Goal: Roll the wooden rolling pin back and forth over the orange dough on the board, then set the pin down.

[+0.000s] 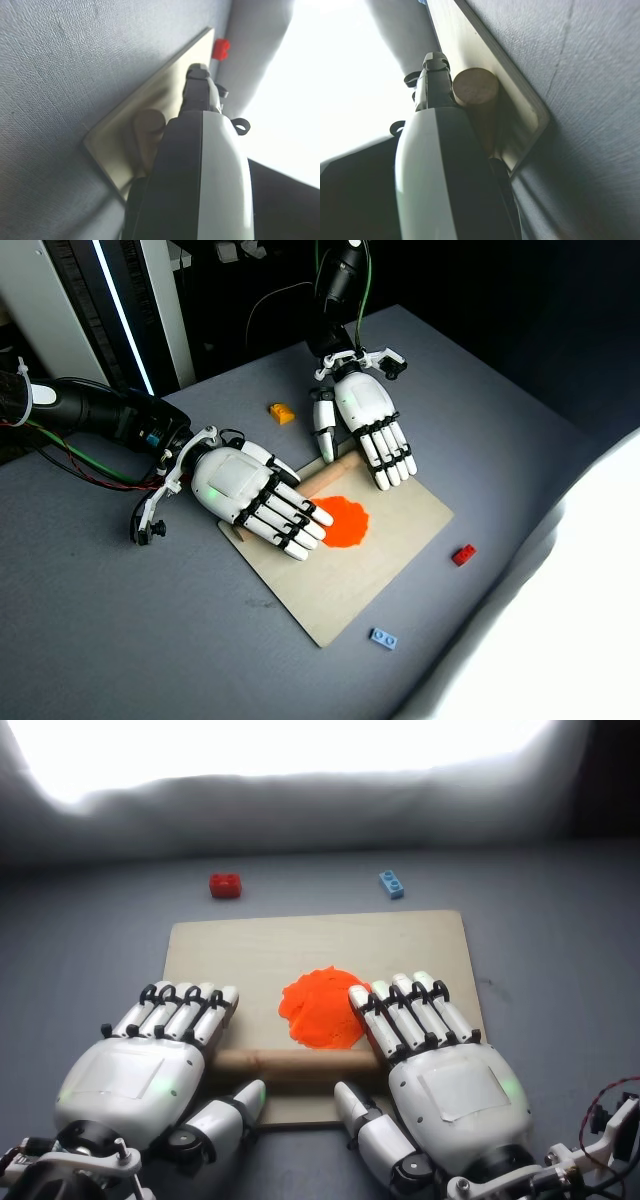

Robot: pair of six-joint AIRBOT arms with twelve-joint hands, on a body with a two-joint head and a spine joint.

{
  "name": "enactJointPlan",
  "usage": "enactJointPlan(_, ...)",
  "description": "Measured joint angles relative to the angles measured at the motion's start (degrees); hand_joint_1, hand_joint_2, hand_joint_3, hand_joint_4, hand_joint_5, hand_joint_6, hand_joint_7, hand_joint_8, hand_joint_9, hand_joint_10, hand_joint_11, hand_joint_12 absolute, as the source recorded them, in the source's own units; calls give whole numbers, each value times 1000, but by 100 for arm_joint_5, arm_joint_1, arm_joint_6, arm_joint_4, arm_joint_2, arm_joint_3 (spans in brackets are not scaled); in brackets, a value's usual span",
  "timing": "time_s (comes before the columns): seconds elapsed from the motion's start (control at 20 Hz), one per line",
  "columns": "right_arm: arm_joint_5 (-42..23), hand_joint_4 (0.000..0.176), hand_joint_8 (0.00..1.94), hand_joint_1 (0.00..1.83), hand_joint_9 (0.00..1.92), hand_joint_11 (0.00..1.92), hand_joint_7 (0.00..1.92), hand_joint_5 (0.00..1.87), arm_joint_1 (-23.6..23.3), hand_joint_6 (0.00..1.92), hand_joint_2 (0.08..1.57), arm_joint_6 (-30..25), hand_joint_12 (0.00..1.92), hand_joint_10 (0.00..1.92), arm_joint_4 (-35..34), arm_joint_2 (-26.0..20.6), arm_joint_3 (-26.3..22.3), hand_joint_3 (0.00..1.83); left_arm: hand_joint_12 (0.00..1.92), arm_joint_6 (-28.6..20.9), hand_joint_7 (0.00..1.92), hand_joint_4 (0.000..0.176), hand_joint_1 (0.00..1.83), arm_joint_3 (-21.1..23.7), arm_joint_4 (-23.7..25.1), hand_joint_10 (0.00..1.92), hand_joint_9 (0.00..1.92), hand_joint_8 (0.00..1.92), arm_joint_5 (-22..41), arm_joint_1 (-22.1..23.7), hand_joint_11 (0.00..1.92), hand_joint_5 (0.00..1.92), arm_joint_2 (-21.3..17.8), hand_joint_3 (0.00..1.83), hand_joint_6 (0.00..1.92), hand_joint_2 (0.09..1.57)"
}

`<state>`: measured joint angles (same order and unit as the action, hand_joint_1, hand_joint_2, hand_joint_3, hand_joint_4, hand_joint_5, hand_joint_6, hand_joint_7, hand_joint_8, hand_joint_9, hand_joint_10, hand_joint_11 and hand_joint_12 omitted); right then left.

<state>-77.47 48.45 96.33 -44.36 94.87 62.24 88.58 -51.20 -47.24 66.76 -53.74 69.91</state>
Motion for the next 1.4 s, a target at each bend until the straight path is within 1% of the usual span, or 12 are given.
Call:
enactJointPlan(0.05, 11, 0, 9, 0, 0, 0, 54, 61, -4, 11, 1502, -4, 0, 0, 4, 0, 4, 4, 0, -2, 0, 0, 0, -22, 28, 0, 0, 0, -31, 2, 0, 0, 0, 56, 0, 1389)
enactJointPlan(0.35, 94, 0, 7, 0, 0, 0, 56, 67, -55, 11, 1486, -42, 0, 0, 9, 0, 116, 0, 0, -11, 0, 0, 0, -94, 4, 0, 0, 0, -85, 37, 0, 0, 0, 40, 0, 1368)
enactJointPlan(0.55, 107, 0, 0, 0, 0, 0, 42, 46, -59, 1, 1481, -57, 0, 0, 0, 0, 149, 0, 0, -7, 0, 0, 0, -94, -7, 0, 0, 0, -166, 72, 0, 0, 0, 34, 0, 1358)
enactJointPlan(0.85, 173, 0, 6, 0, 0, 0, 60, 61, -83, 6, 1469, -87, 0, 0, 9, 0, 245, 0, 0, 7, 0, 0, 0, -251, 4, 0, 0, 0, -308, 190, 0, 0, 70, 18, 0, 1330)
enactJointPlan(1.25, 291, 0, 4, 0, 0, 0, 40, 48, -118, 4, 1465, -153, 0, 0, 85, 2, 435, 0, 0, 33, 0, 0, 0, -494, -2, 0, 0, 0, -529, 363, 0, 0, 179, 18, 0, 1332)
enactJointPlan(1.4, 334, 0, 2, 0, 0, 0, 38, 44, -166, 3, 1466, -164, 0, 0, 39, 9, 511, 0, 0, 57, 0, 0, 0, -535, -129, 0, 0, 0, -533, 382, 0, 0, 192, 19, 0, 1335)
